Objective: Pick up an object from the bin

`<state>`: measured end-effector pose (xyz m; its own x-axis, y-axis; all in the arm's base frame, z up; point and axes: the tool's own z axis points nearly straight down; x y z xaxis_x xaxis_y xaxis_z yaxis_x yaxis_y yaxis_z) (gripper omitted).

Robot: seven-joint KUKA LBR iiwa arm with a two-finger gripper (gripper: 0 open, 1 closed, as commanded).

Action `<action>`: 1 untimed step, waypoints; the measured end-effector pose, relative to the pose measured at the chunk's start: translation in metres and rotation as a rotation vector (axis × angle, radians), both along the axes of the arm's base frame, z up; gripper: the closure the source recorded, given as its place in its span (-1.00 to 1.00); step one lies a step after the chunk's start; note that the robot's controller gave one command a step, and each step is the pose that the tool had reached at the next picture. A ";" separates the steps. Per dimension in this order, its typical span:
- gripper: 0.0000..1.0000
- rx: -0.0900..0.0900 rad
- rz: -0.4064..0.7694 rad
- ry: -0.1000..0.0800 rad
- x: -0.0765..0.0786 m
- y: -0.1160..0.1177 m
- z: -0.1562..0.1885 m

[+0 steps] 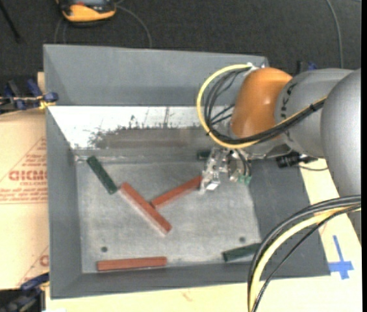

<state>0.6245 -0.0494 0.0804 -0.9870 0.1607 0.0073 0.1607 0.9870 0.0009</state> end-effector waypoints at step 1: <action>1.00 -0.001 0.001 -0.005 0.001 0.000 0.000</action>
Offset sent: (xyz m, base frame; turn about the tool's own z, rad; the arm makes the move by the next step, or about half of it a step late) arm -0.0119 0.0022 0.1590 0.0297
